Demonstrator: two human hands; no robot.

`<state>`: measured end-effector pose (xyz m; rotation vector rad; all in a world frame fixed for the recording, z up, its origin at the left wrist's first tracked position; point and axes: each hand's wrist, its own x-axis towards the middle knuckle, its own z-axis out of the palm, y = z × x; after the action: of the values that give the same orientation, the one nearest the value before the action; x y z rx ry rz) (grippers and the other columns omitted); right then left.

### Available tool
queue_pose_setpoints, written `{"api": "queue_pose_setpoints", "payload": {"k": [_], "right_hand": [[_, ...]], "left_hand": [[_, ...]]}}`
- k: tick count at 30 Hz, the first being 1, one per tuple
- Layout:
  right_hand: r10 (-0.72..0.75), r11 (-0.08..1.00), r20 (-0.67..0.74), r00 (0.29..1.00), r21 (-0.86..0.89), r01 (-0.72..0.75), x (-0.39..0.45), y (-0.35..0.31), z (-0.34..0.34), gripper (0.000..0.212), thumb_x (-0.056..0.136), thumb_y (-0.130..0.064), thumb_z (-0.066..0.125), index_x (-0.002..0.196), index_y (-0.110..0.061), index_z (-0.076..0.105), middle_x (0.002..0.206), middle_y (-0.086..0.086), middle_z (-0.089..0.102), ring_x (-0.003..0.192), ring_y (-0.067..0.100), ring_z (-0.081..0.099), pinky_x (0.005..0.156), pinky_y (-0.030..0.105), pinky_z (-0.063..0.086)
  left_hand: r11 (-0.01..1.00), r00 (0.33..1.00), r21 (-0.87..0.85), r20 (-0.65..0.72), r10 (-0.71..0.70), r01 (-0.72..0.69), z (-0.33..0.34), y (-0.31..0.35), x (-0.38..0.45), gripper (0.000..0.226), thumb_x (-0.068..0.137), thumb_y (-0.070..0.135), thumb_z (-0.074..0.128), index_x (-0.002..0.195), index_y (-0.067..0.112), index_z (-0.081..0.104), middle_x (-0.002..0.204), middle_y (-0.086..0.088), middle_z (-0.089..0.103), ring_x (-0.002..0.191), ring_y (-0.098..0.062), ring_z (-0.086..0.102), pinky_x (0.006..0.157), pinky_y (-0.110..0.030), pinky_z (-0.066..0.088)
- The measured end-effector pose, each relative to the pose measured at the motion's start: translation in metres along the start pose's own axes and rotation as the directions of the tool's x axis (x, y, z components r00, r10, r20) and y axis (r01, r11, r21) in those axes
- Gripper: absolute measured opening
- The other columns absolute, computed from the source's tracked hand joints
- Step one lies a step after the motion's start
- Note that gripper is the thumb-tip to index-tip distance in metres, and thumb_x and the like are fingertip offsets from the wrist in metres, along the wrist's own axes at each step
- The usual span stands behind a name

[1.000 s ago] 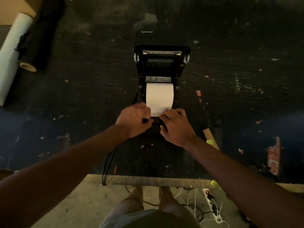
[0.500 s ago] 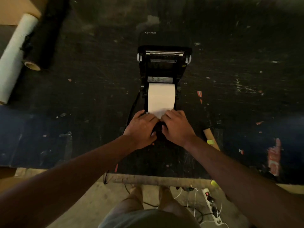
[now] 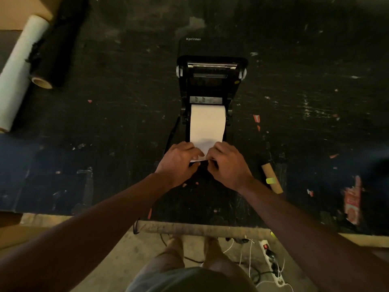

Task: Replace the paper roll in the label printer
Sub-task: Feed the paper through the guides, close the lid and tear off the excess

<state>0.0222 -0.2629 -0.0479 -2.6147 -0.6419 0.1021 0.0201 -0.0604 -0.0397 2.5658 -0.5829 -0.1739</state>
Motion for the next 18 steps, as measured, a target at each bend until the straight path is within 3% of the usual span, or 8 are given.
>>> {"api": "queue_pose_setpoints", "payload": {"k": [4, 8, 11, 15, 18], "right_hand": [[-0.003, 1.0, -0.007, 1.0, 0.005, 0.003, -0.014, -0.002, -0.001, 0.014, 0.081, -0.006, 0.071, 0.092, -0.013, 0.067, 0.095, 0.006, 0.061, 0.093, 0.025, 0.059, 0.081, 0.038, 0.051], [0.043, 0.999, -0.015, 0.999, -0.023, -0.043, -0.034, 0.0, -0.003, 0.02, 0.077, 0.002, 0.071, 0.092, -0.011, 0.071, 0.093, 0.007, 0.064, 0.091, 0.028, 0.061, 0.076, 0.039, 0.051], [0.066, 0.998, -0.026, 0.997, 0.01, -0.066, -0.051, -0.001, -0.002, 0.02, 0.078, 0.004, 0.072, 0.092, -0.011, 0.074, 0.094, 0.007, 0.066, 0.09, 0.027, 0.064, 0.078, 0.031, 0.045], [0.101, 0.992, -0.038, 0.994, 0.076, -0.098, -0.069, -0.001, 0.003, 0.021, 0.082, -0.001, 0.075, 0.099, -0.013, 0.073, 0.101, 0.004, 0.063, 0.094, 0.02, 0.063, 0.08, 0.029, 0.053], [0.149, 0.985, -0.019, 0.989, 0.093, -0.146, -0.076, -0.001, 0.008, 0.036, 0.082, -0.019, 0.074, 0.116, -0.02, 0.062, 0.119, 0.002, 0.055, 0.108, 0.017, 0.056, 0.09, 0.027, 0.05]], "left_hand": [[1.0, 0.999, -0.01, -0.035, 0.028, -0.029, 0.0, 0.001, -0.01, 0.018, 0.086, 0.008, 0.074, 0.103, 0.014, 0.079, 0.103, -0.005, 0.075, 0.095, -0.023, 0.07, 0.09, -0.045, 0.056], [0.999, 0.998, -0.018, -0.042, 0.05, -0.05, 0.002, 0.003, -0.024, 0.021, 0.087, 0.006, 0.073, 0.104, 0.016, 0.079, 0.099, -0.002, 0.077, 0.092, -0.019, 0.07, 0.088, -0.044, 0.057], [0.999, 0.998, -0.037, -0.049, 0.033, -0.035, 0.002, 0.003, -0.034, 0.019, 0.088, 0.006, 0.074, 0.103, 0.016, 0.079, 0.099, -0.001, 0.077, 0.093, -0.019, 0.069, 0.086, -0.045, 0.056], [0.996, 0.999, -0.078, -0.038, 0.032, -0.035, 0.005, 0.002, -0.053, 0.019, 0.087, 0.003, 0.075, 0.102, 0.015, 0.078, 0.099, -0.002, 0.075, 0.092, -0.019, 0.069, 0.084, -0.046, 0.057], [0.996, 0.999, -0.09, -0.039, 0.001, -0.004, 0.01, 0.001, -0.065, 0.021, 0.089, 0.007, 0.075, 0.107, 0.017, 0.076, 0.104, -0.001, 0.073, 0.094, -0.016, 0.068, 0.086, -0.043, 0.058]]}}
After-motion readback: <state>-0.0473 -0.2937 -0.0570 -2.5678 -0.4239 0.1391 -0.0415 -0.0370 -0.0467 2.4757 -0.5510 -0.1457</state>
